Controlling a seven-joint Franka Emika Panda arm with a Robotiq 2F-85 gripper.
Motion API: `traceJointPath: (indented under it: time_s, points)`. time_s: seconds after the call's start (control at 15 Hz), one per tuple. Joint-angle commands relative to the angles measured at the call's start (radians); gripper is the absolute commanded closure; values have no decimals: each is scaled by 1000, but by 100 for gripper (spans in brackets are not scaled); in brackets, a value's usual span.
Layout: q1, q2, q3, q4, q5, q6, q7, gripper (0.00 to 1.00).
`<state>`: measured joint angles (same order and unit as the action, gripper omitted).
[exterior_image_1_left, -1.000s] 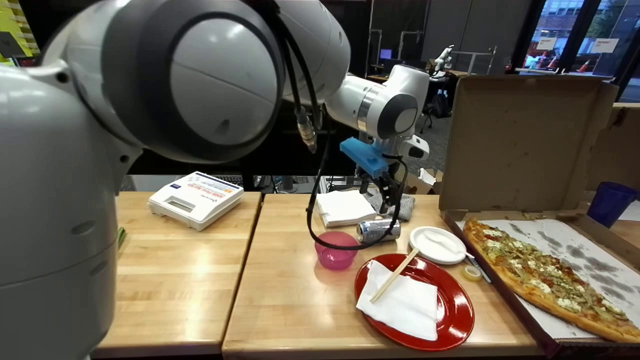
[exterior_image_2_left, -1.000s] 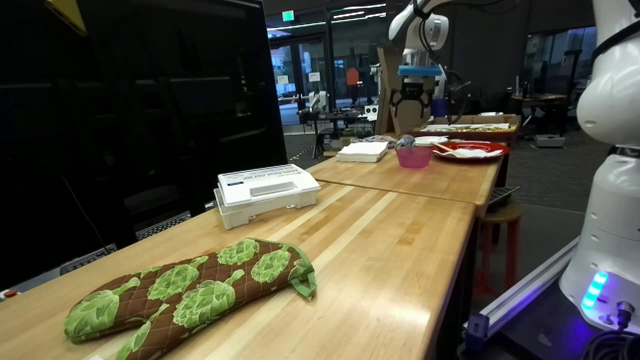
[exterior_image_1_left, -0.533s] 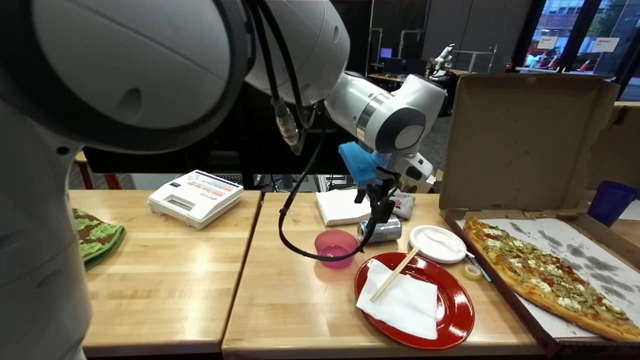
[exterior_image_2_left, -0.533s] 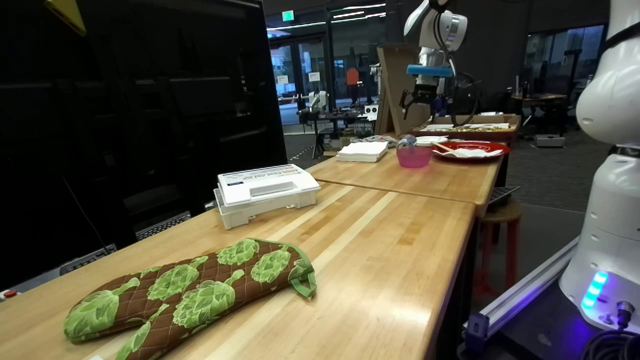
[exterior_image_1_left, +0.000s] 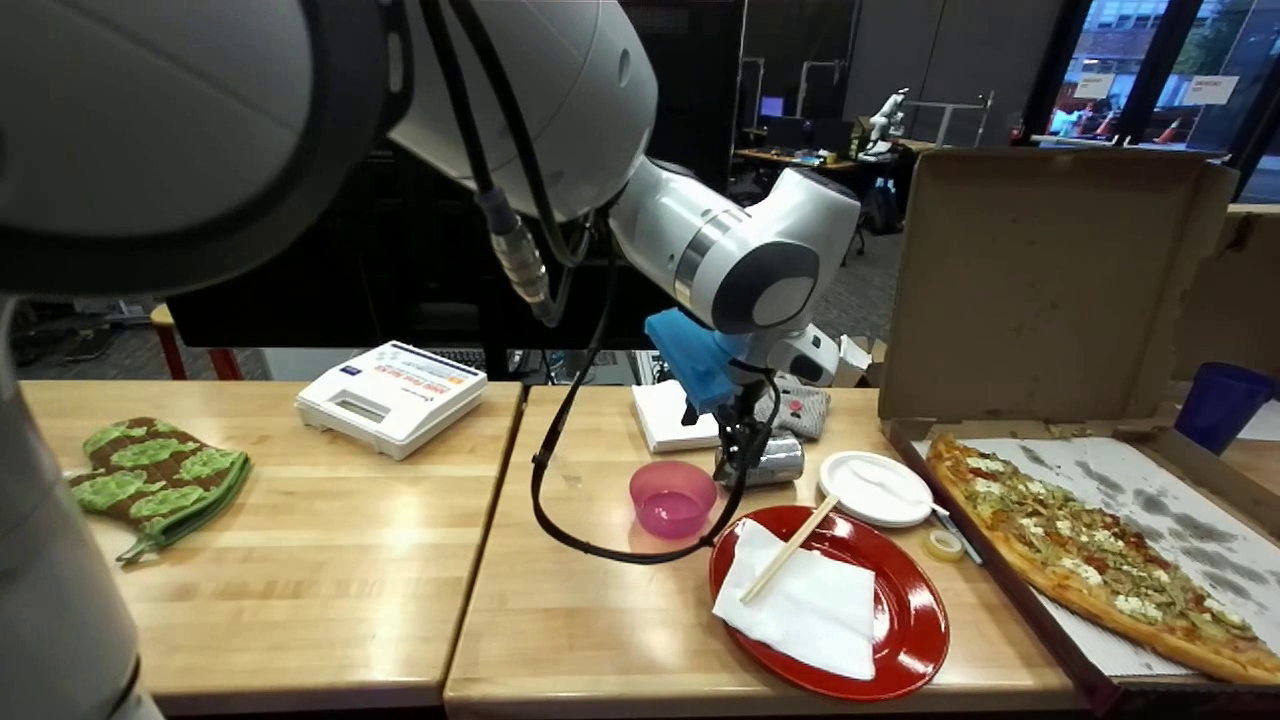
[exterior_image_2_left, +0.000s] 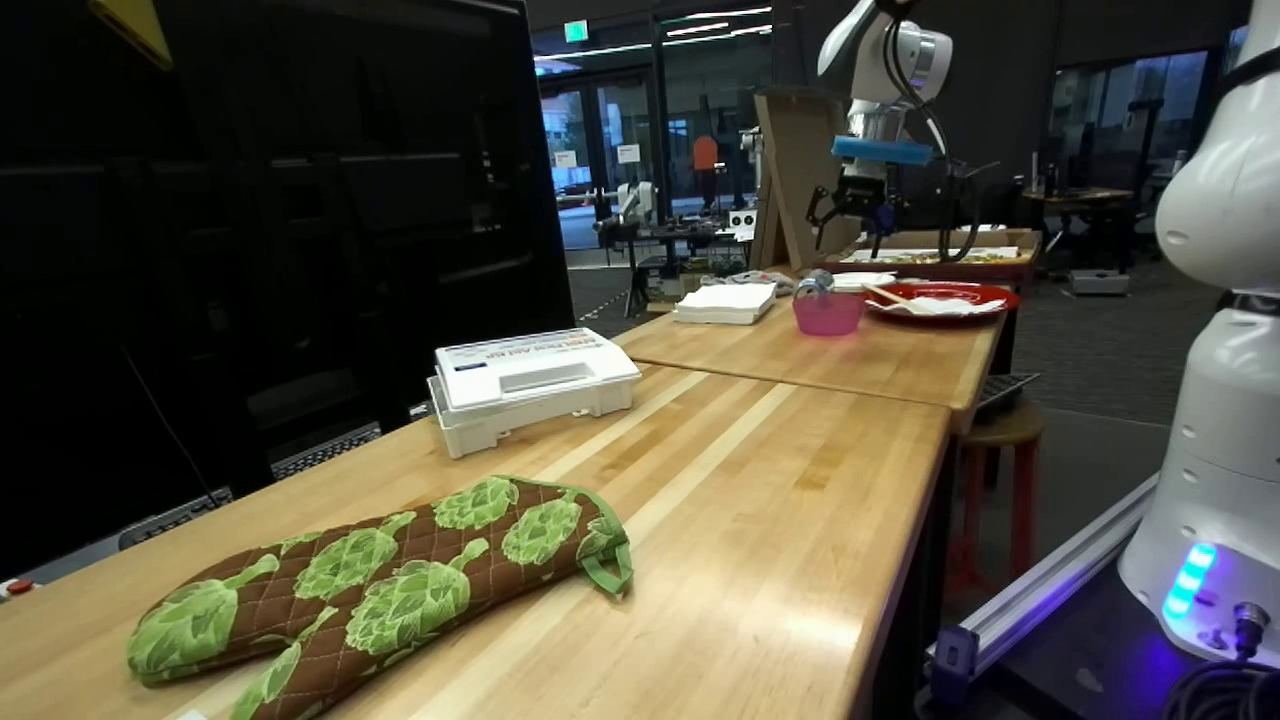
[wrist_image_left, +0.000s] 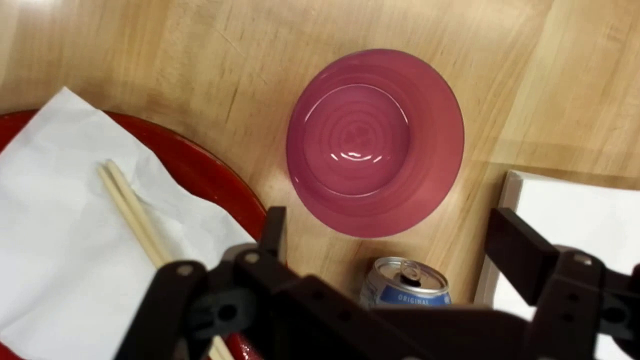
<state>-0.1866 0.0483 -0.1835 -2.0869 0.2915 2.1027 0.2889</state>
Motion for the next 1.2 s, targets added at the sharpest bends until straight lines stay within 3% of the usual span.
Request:
traceJointPath:
  time_s: [0.0, 0.33, 0.6, 1.13]
  points:
    - [21, -100, 19, -141, -56, 87, -94, 0]
    - [46, -155, 45, -275, -93, 234, -170, 0]
    - [50, -168, 59, -358, -182, 370, -145, 0]
    - [49, -166, 62, -426, -217, 452, -132, 0]
